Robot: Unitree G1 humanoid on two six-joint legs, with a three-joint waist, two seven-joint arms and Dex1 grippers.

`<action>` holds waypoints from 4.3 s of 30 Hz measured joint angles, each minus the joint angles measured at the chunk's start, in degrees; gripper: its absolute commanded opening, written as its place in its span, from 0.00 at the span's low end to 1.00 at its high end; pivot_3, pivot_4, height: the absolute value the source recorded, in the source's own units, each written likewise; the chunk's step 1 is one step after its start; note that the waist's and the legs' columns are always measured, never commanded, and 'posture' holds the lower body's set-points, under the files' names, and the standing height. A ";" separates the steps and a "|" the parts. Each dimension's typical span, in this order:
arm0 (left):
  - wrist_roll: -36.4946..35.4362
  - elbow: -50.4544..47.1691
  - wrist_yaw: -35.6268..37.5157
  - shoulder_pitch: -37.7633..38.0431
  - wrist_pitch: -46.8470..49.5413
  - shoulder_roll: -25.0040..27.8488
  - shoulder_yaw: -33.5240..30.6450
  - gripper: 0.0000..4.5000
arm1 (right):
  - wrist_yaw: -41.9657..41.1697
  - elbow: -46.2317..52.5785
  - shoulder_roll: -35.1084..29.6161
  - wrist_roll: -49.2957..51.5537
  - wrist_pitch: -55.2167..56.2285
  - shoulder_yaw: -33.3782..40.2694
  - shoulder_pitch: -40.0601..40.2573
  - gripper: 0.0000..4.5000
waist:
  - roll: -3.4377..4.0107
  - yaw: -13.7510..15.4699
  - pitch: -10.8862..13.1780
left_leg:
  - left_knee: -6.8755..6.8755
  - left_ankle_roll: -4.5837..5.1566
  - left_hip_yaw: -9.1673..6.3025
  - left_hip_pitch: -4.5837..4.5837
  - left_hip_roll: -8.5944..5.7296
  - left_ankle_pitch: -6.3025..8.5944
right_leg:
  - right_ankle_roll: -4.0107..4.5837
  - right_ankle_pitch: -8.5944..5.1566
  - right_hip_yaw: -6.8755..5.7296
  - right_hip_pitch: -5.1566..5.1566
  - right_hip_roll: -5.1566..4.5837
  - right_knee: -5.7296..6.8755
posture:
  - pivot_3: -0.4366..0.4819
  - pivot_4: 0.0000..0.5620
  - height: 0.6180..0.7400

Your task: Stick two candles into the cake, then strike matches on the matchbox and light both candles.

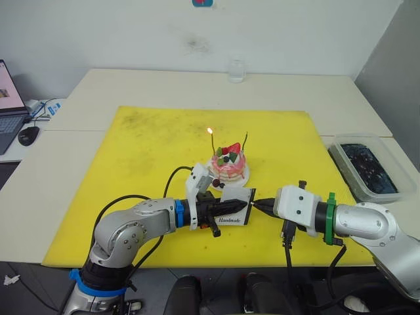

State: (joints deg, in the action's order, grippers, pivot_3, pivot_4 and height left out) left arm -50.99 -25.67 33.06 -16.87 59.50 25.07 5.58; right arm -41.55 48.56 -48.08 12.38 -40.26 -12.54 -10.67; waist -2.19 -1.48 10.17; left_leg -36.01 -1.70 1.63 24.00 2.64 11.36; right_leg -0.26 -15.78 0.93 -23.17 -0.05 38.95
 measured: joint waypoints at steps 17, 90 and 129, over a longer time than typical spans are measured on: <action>0.85 -0.01 -0.26 0.22 -0.01 0.21 -0.01 0.00 | 0.63 -1.13 1.89 -2.43 -1.97 -2.68 -2.37 0.01 | 0.00 -0.01 0.00 | 0.00 0.00 0.01 0.00 0.01 0.00 | 0.00 0.00 0.01 0.00 0.00 0.00 | 0.48 0.27 1.00; -1.21 -1.63 -1.17 0.18 0.87 -0.11 -0.50 0.00 | 9.13 5.21 1.29 14.41 -18.77 4.61 -4.42 0.01 | 0.02 -0.02 0.01 | -0.01 0.01 -0.02 0.06 0.01 0.00 | -0.03 0.02 -0.01 -0.04 0.11 -0.02 | 0.48 0.27 1.00; -5.75 -0.82 0.94 4.01 1.07 1.58 -1.79 0.00 | 10.67 1.41 2.84 6.77 -10.11 11.98 -4.16 0.01 | 0.01 0.00 0.01 | 0.00 0.01 0.00 0.11 -0.03 0.00 | -0.03 -0.02 -0.02 -0.06 0.01 -0.03 | 0.48 0.27 1.00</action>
State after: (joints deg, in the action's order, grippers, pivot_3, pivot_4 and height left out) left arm -56.74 -26.49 34.00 -12.86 60.58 26.65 3.80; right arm -30.89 49.97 -45.25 19.16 -50.37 -0.56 -14.83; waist -2.17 -1.48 10.18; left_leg -36.01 -1.68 1.63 24.11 2.61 11.35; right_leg -0.29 -15.80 0.91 -23.23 -0.04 38.92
